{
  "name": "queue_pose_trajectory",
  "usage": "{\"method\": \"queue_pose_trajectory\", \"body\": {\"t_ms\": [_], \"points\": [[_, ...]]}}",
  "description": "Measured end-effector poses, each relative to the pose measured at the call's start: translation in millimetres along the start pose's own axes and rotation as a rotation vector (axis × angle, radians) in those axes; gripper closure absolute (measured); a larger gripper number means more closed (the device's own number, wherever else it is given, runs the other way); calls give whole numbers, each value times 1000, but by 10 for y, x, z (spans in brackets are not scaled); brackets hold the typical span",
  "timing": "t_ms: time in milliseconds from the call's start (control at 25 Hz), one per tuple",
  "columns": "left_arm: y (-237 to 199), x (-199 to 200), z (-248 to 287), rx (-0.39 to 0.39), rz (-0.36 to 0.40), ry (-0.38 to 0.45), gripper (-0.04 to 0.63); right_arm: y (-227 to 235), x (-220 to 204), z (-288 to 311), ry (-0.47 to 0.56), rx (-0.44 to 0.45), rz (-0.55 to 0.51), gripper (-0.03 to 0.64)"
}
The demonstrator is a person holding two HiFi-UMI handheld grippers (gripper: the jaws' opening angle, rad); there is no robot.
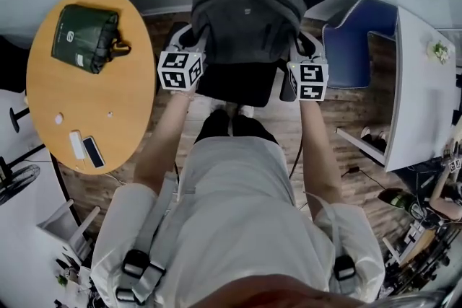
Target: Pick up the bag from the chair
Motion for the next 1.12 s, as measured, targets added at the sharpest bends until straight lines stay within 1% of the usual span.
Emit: {"method": "queue_pose_trajectory", "body": {"t_ms": [280, 480, 880, 1120], "points": [[121, 256, -228, -9, 26, 42, 529, 18, 220, -285, 29, -20, 6, 574], [237, 409, -452, -15, 19, 59, 529, 26, 396, -525, 48, -30, 7, 574], [362, 756, -797, -26, 42, 117, 529, 50, 751, -832, 86, -41, 1, 575], [413, 927, -1001, -42, 21, 150, 531, 15, 927, -1046, 99, -38, 12, 575]]}}
Point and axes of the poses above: the fingertips, and each gripper's own axes: z forward along the fingers, y to its right, x out of its top, the point moved 6 cm from there along -z, backward along the fingers, and after that the axes turned 8 degrees about -y, right-handed, at the moved point
